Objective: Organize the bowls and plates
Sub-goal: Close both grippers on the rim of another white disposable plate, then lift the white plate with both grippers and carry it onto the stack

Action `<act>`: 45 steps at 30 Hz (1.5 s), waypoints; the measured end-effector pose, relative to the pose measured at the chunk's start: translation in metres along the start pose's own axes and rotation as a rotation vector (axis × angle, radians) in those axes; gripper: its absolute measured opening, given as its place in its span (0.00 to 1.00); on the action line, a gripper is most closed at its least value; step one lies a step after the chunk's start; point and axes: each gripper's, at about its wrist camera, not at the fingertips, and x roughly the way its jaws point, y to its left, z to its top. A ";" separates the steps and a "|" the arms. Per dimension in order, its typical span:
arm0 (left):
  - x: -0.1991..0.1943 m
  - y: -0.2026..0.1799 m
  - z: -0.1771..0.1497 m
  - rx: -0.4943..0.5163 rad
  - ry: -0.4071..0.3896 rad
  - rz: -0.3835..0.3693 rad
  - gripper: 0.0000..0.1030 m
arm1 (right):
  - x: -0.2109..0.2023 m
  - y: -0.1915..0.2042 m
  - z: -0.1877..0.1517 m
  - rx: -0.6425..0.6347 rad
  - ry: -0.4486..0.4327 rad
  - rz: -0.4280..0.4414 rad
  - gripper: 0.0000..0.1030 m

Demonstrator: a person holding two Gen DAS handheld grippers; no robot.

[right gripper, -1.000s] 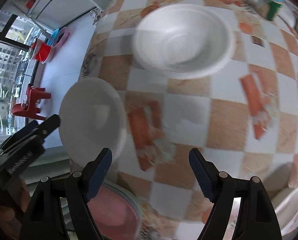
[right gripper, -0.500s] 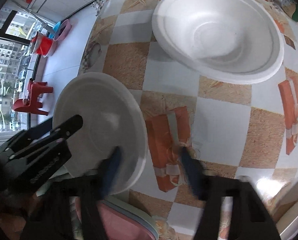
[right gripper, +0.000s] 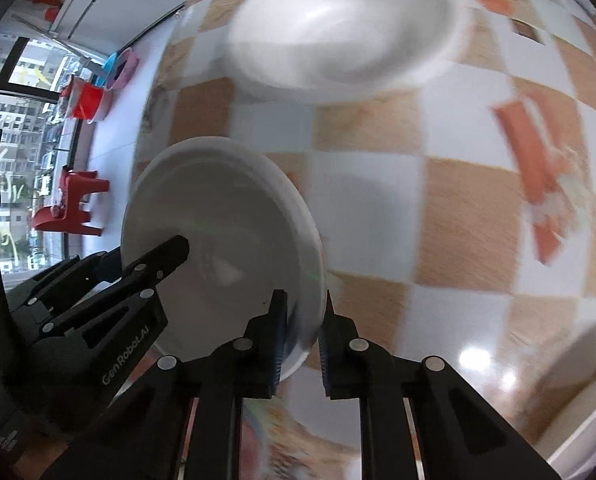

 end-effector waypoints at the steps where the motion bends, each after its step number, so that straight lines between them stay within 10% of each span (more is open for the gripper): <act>1: 0.000 -0.011 -0.004 0.021 0.001 -0.002 0.26 | -0.003 -0.007 -0.006 0.009 0.002 -0.008 0.17; 25: -0.043 -0.092 -0.070 0.033 -0.004 -0.047 0.26 | -0.068 -0.102 -0.095 0.105 -0.022 0.029 0.17; 45: -0.086 -0.234 -0.051 0.301 -0.088 -0.195 0.26 | -0.143 -0.191 -0.152 0.348 -0.133 -0.054 0.17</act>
